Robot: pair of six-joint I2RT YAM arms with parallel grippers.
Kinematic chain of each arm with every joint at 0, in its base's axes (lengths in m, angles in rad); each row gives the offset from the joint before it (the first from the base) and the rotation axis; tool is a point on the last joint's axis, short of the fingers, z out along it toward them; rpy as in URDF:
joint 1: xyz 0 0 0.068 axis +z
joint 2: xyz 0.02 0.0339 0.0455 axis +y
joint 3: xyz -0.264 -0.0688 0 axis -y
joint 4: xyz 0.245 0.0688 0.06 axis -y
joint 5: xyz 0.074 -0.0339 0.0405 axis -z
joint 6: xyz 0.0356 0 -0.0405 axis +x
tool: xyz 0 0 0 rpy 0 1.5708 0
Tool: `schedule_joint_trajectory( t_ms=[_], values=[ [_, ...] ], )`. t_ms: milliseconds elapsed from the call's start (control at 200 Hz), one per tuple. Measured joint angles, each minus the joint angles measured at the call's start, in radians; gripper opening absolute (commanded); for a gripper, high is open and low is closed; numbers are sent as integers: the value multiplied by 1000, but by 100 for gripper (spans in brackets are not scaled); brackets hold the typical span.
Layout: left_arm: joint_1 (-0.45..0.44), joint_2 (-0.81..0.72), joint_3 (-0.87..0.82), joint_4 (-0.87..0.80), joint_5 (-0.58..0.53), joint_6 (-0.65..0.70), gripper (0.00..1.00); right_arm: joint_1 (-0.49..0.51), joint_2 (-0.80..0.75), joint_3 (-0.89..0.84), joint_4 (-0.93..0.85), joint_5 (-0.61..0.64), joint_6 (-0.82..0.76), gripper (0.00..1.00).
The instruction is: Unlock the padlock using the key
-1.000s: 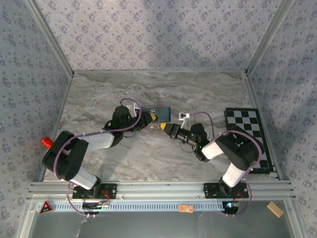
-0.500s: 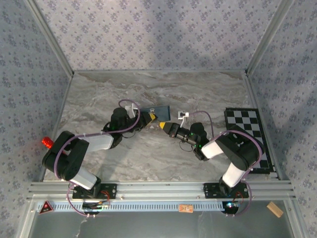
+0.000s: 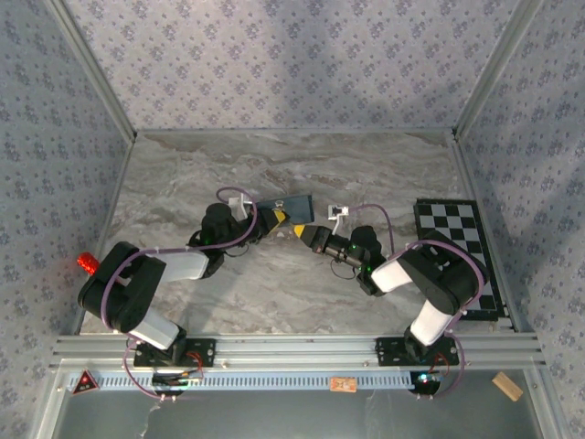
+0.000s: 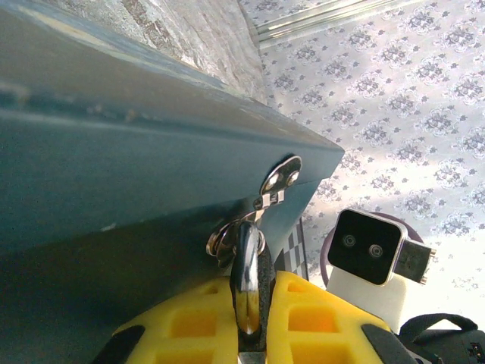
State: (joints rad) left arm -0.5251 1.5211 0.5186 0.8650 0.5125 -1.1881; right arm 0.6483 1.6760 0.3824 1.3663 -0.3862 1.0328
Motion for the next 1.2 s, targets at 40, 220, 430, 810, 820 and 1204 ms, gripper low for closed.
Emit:
schedule_joint_trajectory(
  t_ms=[40, 220, 430, 810, 820, 1204],
  values=[
    [0, 0, 0, 0, 0, 0, 0, 0, -1, 0, 0, 0, 0, 0],
    [0, 0, -4, 23, 1, -18, 0, 0, -3, 0, 0, 0, 7, 0],
    [0, 0, -13, 64, 4, -38, 0, -1, -4, 0, 0, 0, 15, 0],
    [19, 0, -37, 93, 4, -49, 0, -3, -57, 0, 1, 0, 30, 0],
    [20, 0, -39, 95, 4, -51, 0, -3, -59, 0, 1, 0, 30, 0],
    [28, -10, -46, 156, -8, -98, 0, 1, -49, 34, 3, -4, 37, 0]
  ],
)
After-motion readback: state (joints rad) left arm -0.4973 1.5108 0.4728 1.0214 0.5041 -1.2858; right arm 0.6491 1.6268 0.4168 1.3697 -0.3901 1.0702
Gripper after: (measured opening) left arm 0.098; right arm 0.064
